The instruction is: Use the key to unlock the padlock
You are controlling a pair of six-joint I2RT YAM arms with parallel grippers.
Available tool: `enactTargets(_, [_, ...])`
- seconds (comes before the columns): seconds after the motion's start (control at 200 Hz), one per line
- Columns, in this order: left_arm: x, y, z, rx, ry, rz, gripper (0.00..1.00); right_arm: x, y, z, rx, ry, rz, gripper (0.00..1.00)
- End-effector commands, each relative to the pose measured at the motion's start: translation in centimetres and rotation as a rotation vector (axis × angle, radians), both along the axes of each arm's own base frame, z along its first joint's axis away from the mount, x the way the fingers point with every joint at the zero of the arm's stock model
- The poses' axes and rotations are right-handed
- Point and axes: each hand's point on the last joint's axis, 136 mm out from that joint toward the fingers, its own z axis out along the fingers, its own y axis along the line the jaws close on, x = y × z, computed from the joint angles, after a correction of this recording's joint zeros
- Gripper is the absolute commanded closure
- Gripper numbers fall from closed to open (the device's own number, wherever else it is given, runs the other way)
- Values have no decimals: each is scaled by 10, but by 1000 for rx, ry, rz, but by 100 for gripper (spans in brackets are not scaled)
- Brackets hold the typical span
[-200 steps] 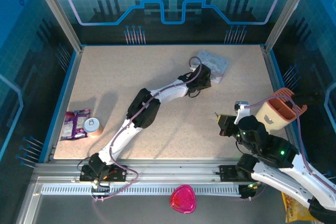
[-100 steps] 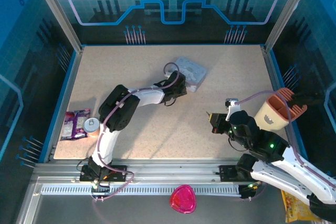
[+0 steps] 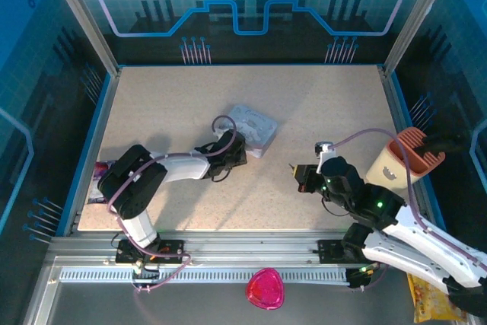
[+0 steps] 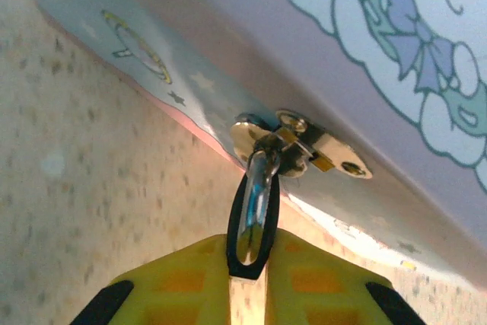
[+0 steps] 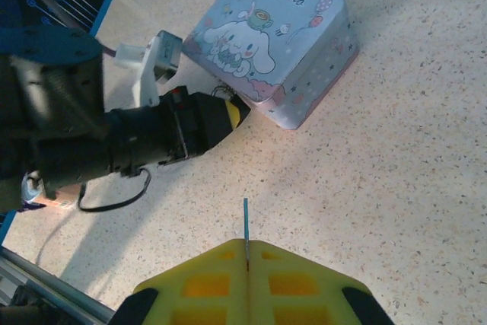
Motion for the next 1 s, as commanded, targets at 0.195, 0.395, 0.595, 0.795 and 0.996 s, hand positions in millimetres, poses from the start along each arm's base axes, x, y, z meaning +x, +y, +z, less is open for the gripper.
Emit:
enactTargets(0.195, [-31, -44, 8, -94, 27, 22, 84, 2, 19, -11, 32, 39, 23, 100])
enactTargets(0.395, [-46, -69, 15, -107, 38, -53, 78, -2, 15, -26, 27, 74, 7, 100])
enactTargets(0.595, [-57, -53, 24, -101, -11, -92, 55, -5, 13, -40, 41, 108, -8, 100])
enactTargets(0.795, [-77, -19, 38, -82, -53, -93, 34, -8, 13, -47, 52, 133, -16, 100])
enactTargets(0.996, [-81, -23, 33, -155, -114, -159, 31, -9, 20, -55, 78, 140, -10, 100])
